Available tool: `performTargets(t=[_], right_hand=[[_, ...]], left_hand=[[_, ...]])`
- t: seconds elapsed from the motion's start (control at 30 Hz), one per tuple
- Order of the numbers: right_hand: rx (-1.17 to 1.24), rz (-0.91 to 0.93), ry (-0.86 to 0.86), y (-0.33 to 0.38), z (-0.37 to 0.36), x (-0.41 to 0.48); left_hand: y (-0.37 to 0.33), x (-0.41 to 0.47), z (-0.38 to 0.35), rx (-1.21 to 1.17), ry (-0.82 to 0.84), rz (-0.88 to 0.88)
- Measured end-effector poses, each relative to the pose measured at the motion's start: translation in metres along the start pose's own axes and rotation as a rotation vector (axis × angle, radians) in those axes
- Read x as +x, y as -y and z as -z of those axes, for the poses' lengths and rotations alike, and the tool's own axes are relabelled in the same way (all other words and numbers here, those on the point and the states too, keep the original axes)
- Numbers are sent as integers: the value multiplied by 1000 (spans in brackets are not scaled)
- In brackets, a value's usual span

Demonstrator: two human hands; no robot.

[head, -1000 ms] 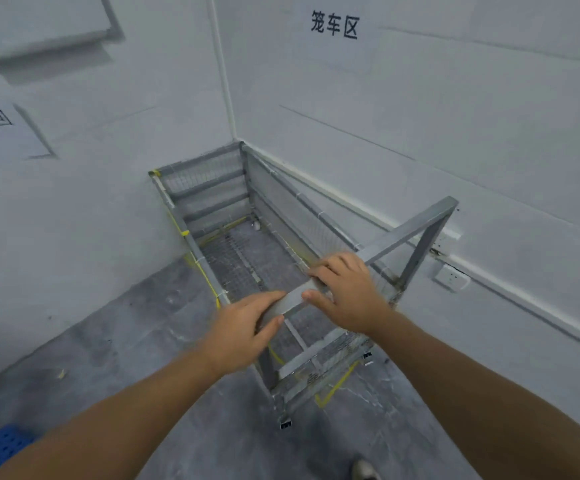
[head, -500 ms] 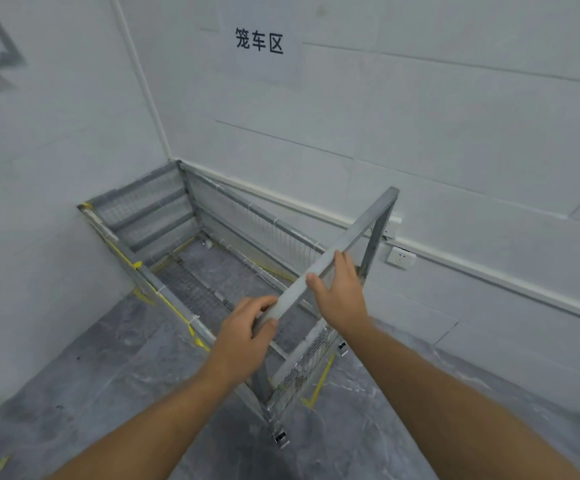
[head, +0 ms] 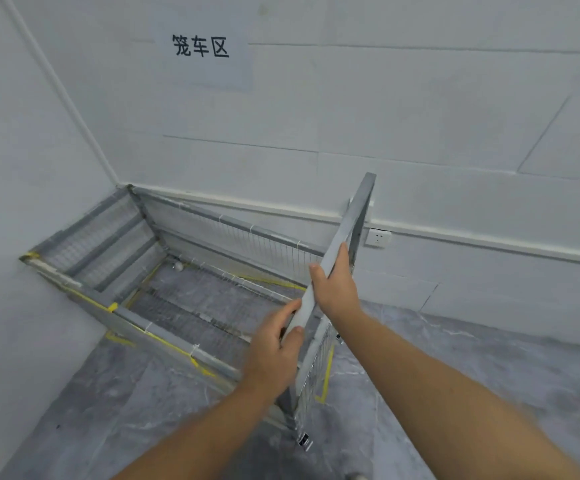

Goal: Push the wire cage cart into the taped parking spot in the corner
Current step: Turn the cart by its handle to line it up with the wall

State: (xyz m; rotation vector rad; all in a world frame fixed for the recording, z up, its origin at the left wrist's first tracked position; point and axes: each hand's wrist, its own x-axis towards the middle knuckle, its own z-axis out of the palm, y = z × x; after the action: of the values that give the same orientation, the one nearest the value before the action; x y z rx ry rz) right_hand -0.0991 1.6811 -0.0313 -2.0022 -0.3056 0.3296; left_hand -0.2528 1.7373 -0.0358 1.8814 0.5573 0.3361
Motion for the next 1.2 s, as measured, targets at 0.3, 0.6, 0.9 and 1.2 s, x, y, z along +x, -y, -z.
performTargets(t=[0.3,0.6,0.9,1.2], right_hand=[[-2,-95,-20,-2,-5,11],[-44,-55,-15,-9,-5,24],[-28,46,44,-9,12,47],[-100,63,120,-10,34,105]], left_hand=[[4,7,-8,-44,-40,-36],[-1,11,-11,-19,-73,-72],[-7,29,-28,-14,-122,-13],[-22,71,-56,-32,-160,32]])
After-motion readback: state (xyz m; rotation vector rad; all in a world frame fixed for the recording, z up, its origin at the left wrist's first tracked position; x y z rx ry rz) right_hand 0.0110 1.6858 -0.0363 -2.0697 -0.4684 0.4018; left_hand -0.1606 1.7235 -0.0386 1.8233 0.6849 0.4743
